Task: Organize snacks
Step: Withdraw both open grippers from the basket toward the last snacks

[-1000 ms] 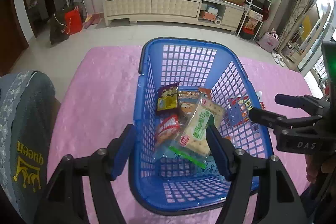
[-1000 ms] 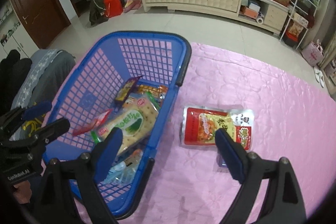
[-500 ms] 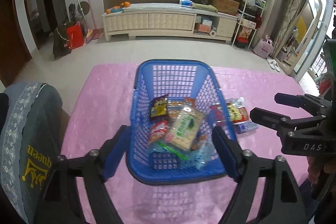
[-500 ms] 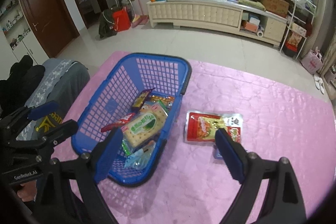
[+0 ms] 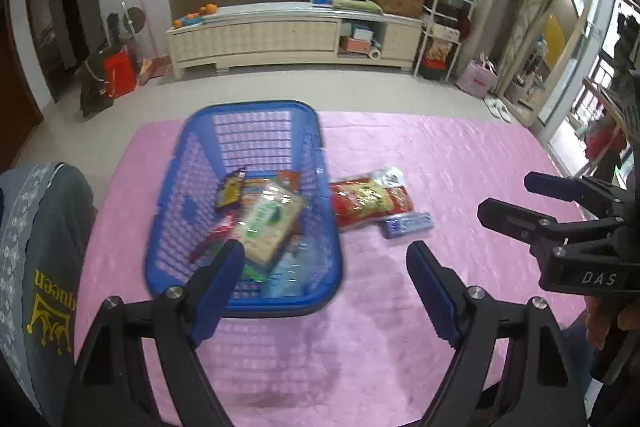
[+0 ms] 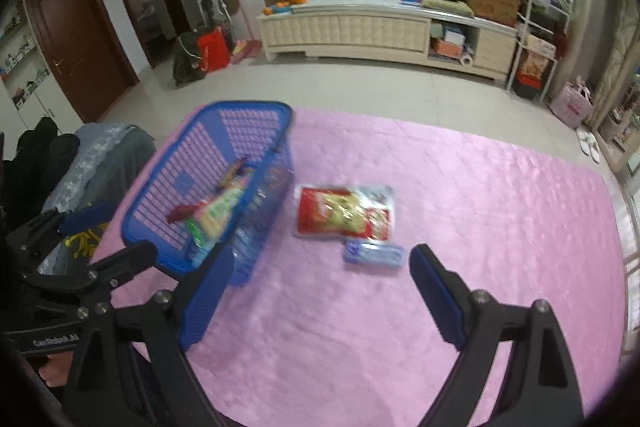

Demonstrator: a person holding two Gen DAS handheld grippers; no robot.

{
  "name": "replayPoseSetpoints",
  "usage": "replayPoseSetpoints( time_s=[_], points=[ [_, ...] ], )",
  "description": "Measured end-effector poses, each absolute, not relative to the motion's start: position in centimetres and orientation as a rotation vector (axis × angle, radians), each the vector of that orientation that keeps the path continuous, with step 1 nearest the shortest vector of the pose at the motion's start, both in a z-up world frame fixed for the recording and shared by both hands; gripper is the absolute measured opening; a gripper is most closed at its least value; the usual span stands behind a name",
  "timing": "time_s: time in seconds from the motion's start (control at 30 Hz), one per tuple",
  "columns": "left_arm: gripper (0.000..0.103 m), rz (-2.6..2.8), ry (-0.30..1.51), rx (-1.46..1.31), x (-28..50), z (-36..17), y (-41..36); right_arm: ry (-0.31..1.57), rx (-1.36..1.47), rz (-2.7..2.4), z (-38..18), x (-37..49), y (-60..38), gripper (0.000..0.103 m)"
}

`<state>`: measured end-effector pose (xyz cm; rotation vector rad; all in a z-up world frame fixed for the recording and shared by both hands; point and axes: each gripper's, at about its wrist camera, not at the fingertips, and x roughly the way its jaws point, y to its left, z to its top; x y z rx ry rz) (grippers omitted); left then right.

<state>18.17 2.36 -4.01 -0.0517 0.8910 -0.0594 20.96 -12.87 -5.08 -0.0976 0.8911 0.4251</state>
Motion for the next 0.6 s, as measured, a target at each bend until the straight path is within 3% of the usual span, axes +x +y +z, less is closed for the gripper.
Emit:
replayPoseSetpoints(
  time_s=[0.6],
  points=[
    [0.081,-0.102,1.029,-0.002,24.3,-10.9,-7.4,0.916,-0.017,0.317,-11.2,25.3,-22.2,0.092]
  ],
)
